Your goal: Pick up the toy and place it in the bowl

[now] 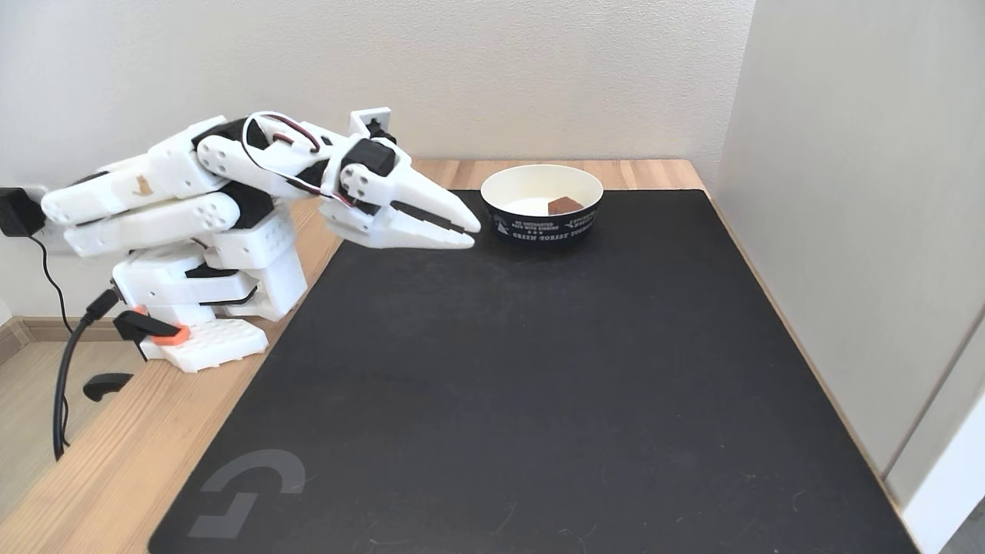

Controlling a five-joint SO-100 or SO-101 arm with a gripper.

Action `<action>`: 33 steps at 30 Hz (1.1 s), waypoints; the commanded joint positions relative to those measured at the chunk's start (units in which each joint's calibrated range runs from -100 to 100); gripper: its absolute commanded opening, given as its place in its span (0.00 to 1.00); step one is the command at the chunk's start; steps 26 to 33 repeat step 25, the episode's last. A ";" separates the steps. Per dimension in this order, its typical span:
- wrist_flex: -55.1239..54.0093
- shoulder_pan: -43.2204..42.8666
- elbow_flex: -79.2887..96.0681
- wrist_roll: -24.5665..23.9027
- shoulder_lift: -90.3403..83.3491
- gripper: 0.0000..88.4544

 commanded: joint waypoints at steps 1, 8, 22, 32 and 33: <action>7.52 -3.16 0.97 2.27 -0.50 0.02; 13.62 -3.83 0.97 3.31 -0.08 0.03; 14.89 -3.99 0.97 3.31 -0.25 0.03; 14.89 -4.25 0.97 3.31 -0.25 0.03; 14.89 -4.25 0.97 3.31 -0.25 0.03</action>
